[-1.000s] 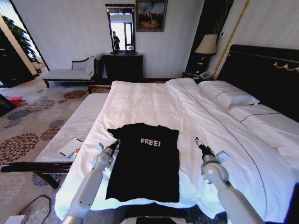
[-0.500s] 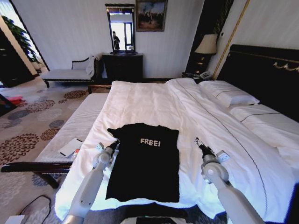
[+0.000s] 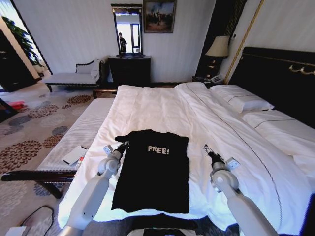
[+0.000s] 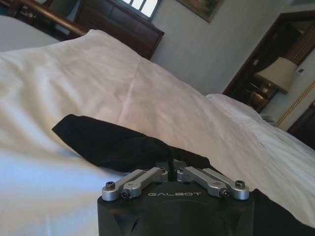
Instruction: Fold the clothes on the bed.
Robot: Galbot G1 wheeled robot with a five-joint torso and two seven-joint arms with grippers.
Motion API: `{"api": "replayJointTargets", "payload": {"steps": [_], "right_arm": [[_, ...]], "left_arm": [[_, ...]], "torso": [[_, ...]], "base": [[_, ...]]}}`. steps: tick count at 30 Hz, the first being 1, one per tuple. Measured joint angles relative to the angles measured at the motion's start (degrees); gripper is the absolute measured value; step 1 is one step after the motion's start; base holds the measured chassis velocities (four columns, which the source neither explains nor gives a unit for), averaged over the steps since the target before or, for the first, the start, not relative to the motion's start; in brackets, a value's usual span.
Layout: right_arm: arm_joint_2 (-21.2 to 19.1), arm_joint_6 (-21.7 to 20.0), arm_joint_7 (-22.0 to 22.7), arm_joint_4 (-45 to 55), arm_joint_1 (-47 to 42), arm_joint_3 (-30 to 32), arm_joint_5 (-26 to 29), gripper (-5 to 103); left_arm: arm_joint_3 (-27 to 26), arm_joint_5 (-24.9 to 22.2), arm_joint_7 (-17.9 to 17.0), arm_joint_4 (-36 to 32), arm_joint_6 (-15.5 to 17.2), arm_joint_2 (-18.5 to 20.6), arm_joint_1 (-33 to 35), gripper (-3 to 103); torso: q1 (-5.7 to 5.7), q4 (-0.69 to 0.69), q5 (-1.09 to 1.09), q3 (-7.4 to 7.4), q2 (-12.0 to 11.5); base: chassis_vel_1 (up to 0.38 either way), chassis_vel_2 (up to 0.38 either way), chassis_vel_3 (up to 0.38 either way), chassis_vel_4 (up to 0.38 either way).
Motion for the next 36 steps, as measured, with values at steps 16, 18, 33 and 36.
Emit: {"api": "replayJointTargets", "payload": {"steps": [16, 18, 33, 36], "right_arm": [[0.42, -0.16, 0.26, 0.17, -0.47, -0.35, -0.46, 100], [0.41, -0.16, 0.27, 0.27, -0.75, -0.23, -0.57, 100], [0.57, -0.27, 0.82, 1.29, -2.42, 1.04, -0.91, 100], [0.38, -0.28, 0.82, 1.42, -3.05, 1.8, -0.91, 100]], "left_arm": [[0.11, 3.32, 0.13, 2.18, -1.2, 1.72, 1.07, 3], [-0.56, 3.12, -0.1, 2.31, -1.25, 1.68, 1.9, 5], [-5.63, -1.58, -1.36, -5.74, -1.24, 2.58, 8.91, 57], [-7.67, -4.16, -1.16, -7.89, -1.18, 2.29, 10.48, 68]], "torso": [[0.0, 0.0, 0.0, 0.0, 0.0], [0.0, 0.0, 0.0, 0.0, 0.0], [0.0, 0.0, 0.01, 0.0, 0.0], [0.0, 0.01, 0.01, 0.0, 0.0]], "base": [[0.0, 0.0, 0.0, 0.0], [0.0, 0.0, 0.0, 0.0], [0.0, 0.0, 0.0, 0.0], [0.0, 0.0, 0.0, 0.0]]}}
